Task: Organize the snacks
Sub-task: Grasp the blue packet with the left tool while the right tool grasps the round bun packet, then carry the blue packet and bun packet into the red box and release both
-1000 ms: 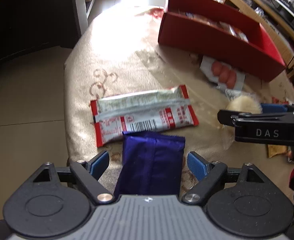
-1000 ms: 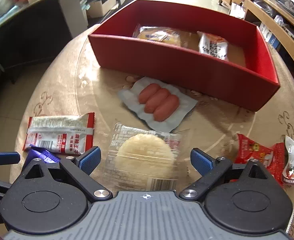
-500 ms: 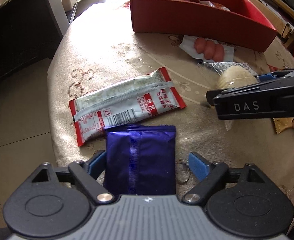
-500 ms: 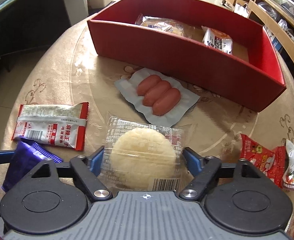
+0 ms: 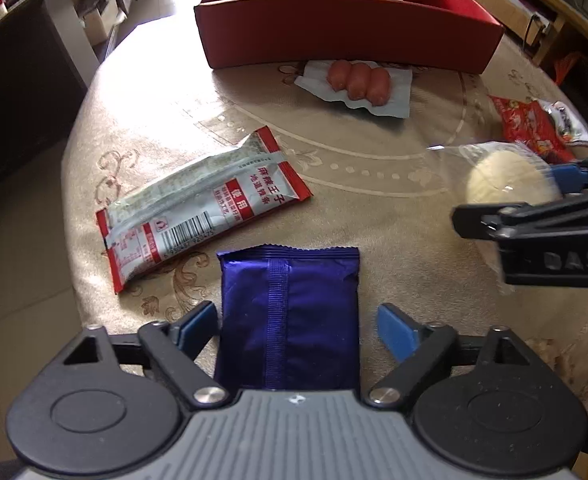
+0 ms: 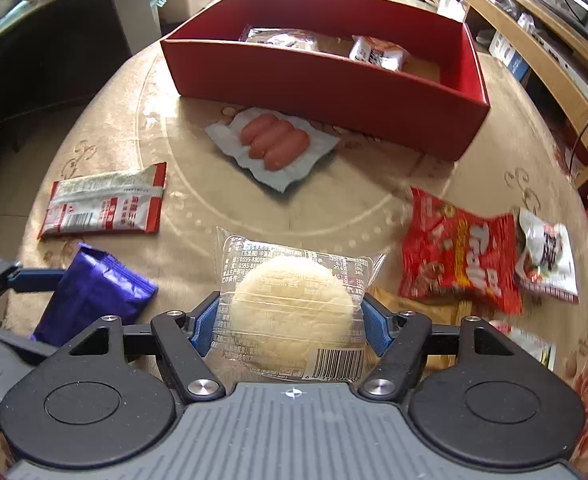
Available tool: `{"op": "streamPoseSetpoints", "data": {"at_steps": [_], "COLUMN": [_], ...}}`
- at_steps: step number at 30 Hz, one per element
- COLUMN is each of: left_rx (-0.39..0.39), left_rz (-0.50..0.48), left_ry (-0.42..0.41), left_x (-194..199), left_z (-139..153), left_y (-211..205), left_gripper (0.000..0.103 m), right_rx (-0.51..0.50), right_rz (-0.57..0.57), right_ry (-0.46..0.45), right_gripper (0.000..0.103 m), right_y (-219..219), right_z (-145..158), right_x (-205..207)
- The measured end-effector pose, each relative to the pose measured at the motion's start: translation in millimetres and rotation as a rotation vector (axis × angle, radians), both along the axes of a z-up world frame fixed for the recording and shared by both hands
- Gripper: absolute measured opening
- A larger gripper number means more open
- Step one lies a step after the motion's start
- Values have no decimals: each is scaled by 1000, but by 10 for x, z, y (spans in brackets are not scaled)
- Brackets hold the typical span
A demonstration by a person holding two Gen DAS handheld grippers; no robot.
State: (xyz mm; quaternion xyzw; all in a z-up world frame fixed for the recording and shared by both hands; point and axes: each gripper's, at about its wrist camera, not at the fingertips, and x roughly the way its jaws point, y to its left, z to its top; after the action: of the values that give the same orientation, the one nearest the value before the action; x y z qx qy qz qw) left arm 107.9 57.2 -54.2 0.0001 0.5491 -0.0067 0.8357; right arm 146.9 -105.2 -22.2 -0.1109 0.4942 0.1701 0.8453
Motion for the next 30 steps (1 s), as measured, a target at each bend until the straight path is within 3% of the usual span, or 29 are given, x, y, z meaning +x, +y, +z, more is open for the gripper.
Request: {"op": "streamPoseSetpoints", "data": {"at_steps": [2, 6, 18, 30], "left_rx": [-12, -21, -104, -119], "left_rz": [13, 43, 75, 93], "left_ry": [0, -12, -86, -195], "left_x": [-7, -58, -34, 291], "left_z": [4, 54, 298, 612], "left_y": [25, 63, 60, 49], "left_gripper": [83, 60, 58, 58], "right_rx": [9, 25, 76, 93], "right_rz": [-3, -7, -46, -85], "right_ry": [8, 9, -55, -103], "right_gripper": [77, 77, 77, 77], "right_y": [-39, -85, -225, -288], "right_z": [-9, -6, 173, 308], "right_x": [-14, -16, 7, 137]}}
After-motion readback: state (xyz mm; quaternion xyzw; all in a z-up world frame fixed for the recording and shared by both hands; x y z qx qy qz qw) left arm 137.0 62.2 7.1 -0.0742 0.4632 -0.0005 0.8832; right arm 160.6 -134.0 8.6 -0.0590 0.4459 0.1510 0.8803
